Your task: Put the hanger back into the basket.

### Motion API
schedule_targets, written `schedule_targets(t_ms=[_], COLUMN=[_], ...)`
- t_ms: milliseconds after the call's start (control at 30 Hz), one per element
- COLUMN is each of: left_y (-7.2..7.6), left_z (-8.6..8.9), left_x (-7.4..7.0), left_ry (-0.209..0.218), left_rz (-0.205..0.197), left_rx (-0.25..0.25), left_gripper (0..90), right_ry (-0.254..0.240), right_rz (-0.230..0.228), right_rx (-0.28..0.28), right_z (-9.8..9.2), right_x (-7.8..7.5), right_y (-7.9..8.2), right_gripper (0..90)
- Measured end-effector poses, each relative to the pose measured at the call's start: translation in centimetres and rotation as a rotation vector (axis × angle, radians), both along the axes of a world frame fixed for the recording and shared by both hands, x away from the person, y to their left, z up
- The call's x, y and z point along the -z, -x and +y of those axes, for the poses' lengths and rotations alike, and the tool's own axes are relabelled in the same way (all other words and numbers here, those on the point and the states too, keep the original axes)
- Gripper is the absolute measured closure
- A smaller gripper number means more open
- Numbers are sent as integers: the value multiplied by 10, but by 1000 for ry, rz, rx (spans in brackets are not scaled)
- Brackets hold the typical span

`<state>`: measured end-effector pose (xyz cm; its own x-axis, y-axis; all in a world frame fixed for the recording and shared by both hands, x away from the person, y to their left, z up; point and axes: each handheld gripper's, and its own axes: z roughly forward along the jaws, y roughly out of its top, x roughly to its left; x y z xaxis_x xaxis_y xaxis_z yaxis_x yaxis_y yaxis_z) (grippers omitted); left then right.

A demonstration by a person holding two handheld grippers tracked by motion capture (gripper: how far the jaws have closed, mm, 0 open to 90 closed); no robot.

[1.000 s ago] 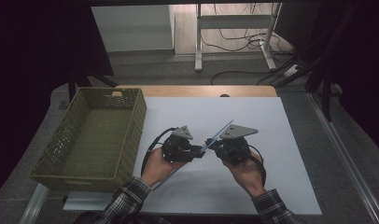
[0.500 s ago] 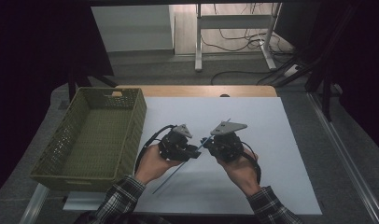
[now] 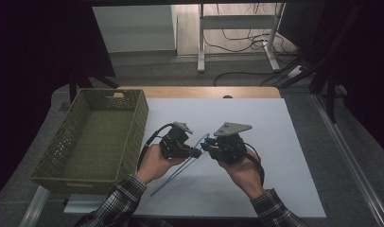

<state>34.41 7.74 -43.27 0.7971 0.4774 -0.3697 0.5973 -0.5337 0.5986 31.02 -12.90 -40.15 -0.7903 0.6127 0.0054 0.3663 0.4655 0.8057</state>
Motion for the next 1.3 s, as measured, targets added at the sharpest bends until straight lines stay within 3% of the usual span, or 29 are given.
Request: schedule_targets(t_ms=[33,67,100,133,233,433,800,1033,1300], left_y=[0,-2,-2,-2,-3,-1,4,6,6], left_z=[0,6,6,13,20,42,75,95,127], left_x=[0,-2,-2,-5,-8,-22,-43,-61,-85], left_ry=[0,40,40,76,101,105,120,132,114], left_rz=[0,25,25,40,52,41,27,6,-26], left_rx=[0,-10,-10,-26,-38,-78,-127,-159,-195], left_gripper=[872,872,872,872,872,871,871,871,871], right_ry=[-2,-5,-5,-18,-52,-84,-94,-87,-72], right_rz=[-6,-12,-12,-12,6,37,69,86,89], right_rx=[-2,2,2,6,10,17,38,67,80], right_z=[-1,-3,-3,-8,-18,-39,-68,-82,-89], right_x=[-1,-3,-3,-5,-5,2,17,24,27], right_y=[1,2,2,4,7,11,16,22,25], right_gripper=[657,622,622,582,516,380,142,85,75])
